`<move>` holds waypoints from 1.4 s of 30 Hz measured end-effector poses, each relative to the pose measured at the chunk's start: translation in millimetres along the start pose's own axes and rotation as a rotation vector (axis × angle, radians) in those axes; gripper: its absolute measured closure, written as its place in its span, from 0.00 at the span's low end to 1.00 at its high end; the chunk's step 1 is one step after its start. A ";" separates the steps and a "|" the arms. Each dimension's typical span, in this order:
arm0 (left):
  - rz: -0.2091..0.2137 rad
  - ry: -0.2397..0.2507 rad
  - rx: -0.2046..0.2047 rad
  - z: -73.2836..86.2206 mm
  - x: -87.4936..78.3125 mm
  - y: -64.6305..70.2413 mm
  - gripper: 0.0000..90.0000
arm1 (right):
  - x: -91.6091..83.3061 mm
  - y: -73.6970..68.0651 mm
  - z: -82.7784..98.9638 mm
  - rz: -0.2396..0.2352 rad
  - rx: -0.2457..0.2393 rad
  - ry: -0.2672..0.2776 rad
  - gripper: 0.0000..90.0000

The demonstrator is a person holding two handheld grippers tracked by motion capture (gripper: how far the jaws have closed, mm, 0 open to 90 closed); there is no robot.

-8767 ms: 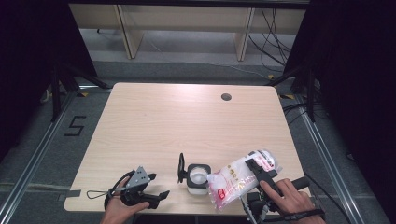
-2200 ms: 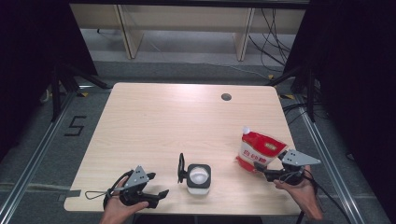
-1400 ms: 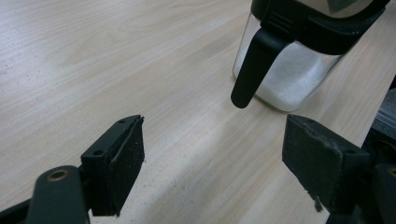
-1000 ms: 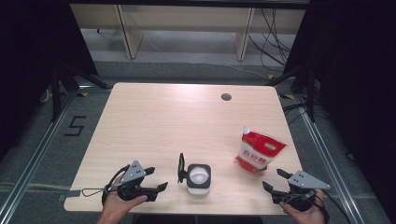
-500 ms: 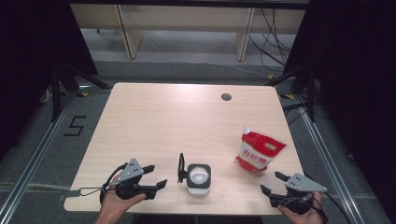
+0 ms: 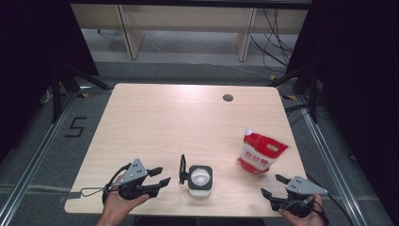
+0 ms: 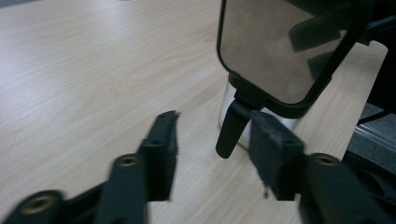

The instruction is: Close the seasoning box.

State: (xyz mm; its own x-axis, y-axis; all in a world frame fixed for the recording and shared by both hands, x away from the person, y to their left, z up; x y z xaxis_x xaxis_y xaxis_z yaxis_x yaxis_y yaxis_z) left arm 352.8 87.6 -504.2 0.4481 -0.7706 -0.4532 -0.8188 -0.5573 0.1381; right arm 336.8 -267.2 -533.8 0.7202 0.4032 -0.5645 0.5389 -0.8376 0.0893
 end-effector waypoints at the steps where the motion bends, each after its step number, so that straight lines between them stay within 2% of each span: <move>1: -0.003 -0.004 0.019 -1.3 -0.1 0.7 0.67 | 1.1 2.5 -1.1 0.010 -0.026 0.014 0.30; 2: 0.004 0.002 0.035 -3.7 0.9 2.0 0.73 | 0.9 -1.3 0.3 -0.016 -0.004 -0.001 0.30; 3: 0.000 0.005 0.042 -5.7 1.0 3.0 0.77 | 1.2 1.7 -1.7 0.002 -0.028 0.020 0.30; 7: 0.015 0.005 0.082 -10.2 -0.4 8.8 0.92 | 0.9 0.6 -0.5 0.001 -0.020 0.005 0.30; 8: 0.015 0.007 0.078 -11.0 -0.6 10.4 0.93 | 1.3 -0.4 -0.5 -0.002 -0.015 0.003 0.30; 9: 0.015 0.004 0.093 -11.9 -1.1 10.9 0.95 | 2.1 -1.4 -0.4 -0.010 -0.015 0.002 0.30; 11: 0.019 0.011 0.087 -14.6 -0.5 13.3 0.98 | 3.4 0.8 -1.3 0.009 -0.028 0.009 0.30; 12: 0.021 0.003 0.103 -16.1 -1.1 13.8 0.99 | 4.3 0.5 -0.6 0.009 -0.034 0.003 0.30; 13: 0.022 0.009 0.089 -17.4 -0.3 15.6 0.99 | 4.4 0.1 -0.4 0.008 -0.037 0.002 0.30; 14: 0.029 0.005 0.109 -19.6 1.0 17.0 0.99 | 4.2 0.1 -0.3 0.010 -0.035 0.001 0.30; 18: 0.037 -0.003 0.123 -27.4 7.3 24.1 0.99 | 4.0 1.2 -0.7 0.013 -0.032 0.006 0.30; 19: 0.034 -0.003 0.129 -29.8 8.0 24.5 0.99 | 3.4 -0.2 -0.4 0.003 -0.019 0.002 0.30; 21: 0.037 -0.003 0.147 -33.6 8.5 24.3 0.99 | 3.5 0.6 -1.6 0.005 -0.021 0.013 0.30; 23: 0.034 0.001 0.144 -36.3 9.1 24.7 0.99 | 3.0 -2.1 0.2 -0.007 0.005 -0.007 0.30; 24: 0.035 0.000 0.149 -36.9 9.3 24.6 0.99 | 5.3 -0.8 -1.5 -0.011 -0.018 0.014 0.30; 26: 0.038 0.007 0.142 -39.3 10.4 26.1 0.99 | 4.5 -3.2 -0.4 -0.009 0.005 0.002 0.30; 28: 0.042 0.010 0.157 -42.6 10.0 27.1 0.99 | 4.0 -1.6 -1.3 -0.003 -0.019 0.005 0.30; 30: 0.036 0.010 0.165 -45.2 9.2 26.9 0.99 | 2.1 -4.5 0.5 -0.005 0.028 -0.019 0.30; 31: 0.036 0.014 0.164 -46.8 9.4 26.7 0.99 | 3.8 -0.8 -1.8 0.002 -0.012 0.006 0.30; 32: 0.034 0.010 0.165 -47.3 9.4 26.6 0.99 | 3.9 -0.6 -1.9 0.004 -0.014 0.007 0.30; 33: 0.035 0.008 0.169 -47.7 9.6 26.6 0.99 | 2.7 -3.4 -0.3 -0.002 0.014 -0.012 0.30; 34: 0.031 0.010 0.172 -48.6 10.4 27.0 0.99 | 4.0 -0.1 -3.2 0.007 -0.023 0.018 0.31; 35: 0.030 0.008 0.176 -49.1 11.1 27.4 0.99 | 2.6 -2.1 -2.7 0.006 -0.003 0.009 0.31; 38: 0.035 0.000 0.179 -50.3 14.0 29.5 0.99 | 3.8 0.7 -4.4 0.007 -0.024 0.029 0.31; 40: 0.046 0.003 0.185 -52.1 17.9 32.0 0.99 | 3.7 0.8 -3.6 0.006 -0.028 0.020 0.31; 41: 0.054 0.002 0.187 -52.6 20.0 33.4 0.99 | 3.6 -1.6 -3.2 -0.003 -0.012 0.014 0.31; 42: 0.054 -0.004 0.187 -52.7 21.4 34.4 0.99 | 2.8 -0.5 -3.2 0.007 -0.017 0.012 0.31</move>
State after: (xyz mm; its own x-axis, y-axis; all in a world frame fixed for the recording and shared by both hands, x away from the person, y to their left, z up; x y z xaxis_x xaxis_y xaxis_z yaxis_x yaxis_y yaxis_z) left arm 353.2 35.6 -462.7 0.4006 -0.7966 -0.4527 -0.8943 -0.4475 -0.0037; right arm 340.0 -264.4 -532.8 0.7292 0.4015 -0.5541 0.5410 -0.8341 0.1074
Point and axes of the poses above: each handheld gripper's, and its own axes: x roughly forward along the jaws, z roughly out of its underside, y roughly to its right, the point moved 10 cm from there along x, roughly forward along the jaws, and after that the axes turned 6 degrees about z, right-handed, at the moved point
